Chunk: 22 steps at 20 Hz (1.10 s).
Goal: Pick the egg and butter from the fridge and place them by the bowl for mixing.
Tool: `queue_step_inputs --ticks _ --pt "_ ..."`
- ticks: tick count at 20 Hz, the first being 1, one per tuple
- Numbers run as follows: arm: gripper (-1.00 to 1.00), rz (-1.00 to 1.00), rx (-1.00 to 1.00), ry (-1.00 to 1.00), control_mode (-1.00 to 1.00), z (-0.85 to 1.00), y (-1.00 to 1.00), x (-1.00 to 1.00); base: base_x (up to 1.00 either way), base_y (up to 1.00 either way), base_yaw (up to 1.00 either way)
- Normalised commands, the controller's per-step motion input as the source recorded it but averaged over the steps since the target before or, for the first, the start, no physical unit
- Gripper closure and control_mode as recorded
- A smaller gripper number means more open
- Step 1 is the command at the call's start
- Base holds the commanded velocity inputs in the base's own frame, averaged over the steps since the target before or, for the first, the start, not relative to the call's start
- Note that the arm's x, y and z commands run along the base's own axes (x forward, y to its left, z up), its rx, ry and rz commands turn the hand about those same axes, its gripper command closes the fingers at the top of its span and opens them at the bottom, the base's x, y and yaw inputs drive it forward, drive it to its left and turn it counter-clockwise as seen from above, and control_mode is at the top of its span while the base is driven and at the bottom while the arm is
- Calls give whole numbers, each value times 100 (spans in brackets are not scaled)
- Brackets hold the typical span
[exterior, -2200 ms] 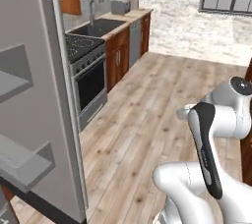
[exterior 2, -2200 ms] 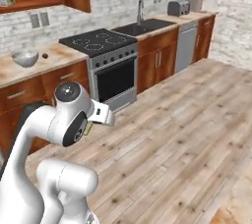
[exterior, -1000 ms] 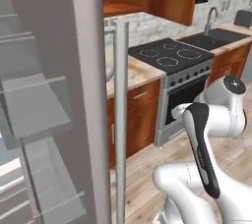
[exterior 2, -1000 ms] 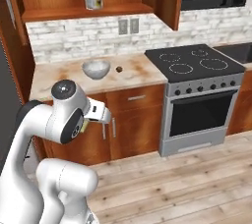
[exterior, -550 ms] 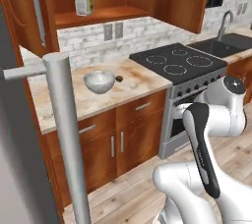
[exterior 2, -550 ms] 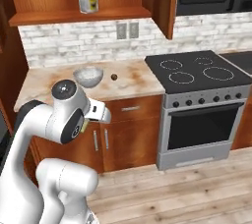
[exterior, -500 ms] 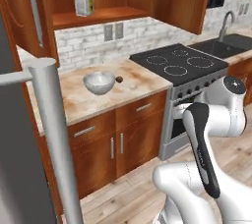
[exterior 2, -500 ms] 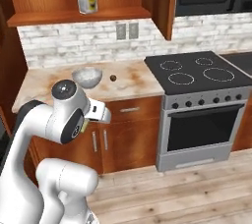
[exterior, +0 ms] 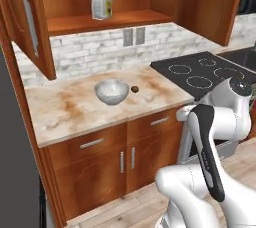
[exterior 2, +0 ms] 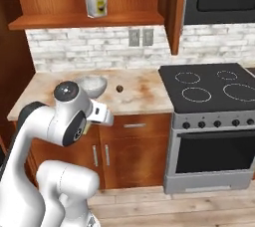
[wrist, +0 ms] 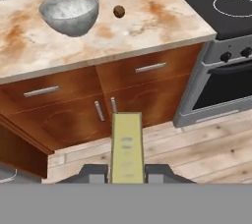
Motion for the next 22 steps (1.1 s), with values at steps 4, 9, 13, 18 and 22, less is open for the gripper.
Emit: queue_step_inputs --ticks 4,9,13,18,22 --pt "100 0 0 0 100 0 0 0 61 -16 44" --pt "100 0 0 0 100 0 0 0 64 -34 18" --pt "100 0 0 0 100 0 0 0 60 -41 11" --pt "100 0 0 0 100 0 0 0 58 -33 20" --pt "100 0 0 0 100 0 0 0 48 -32 23"
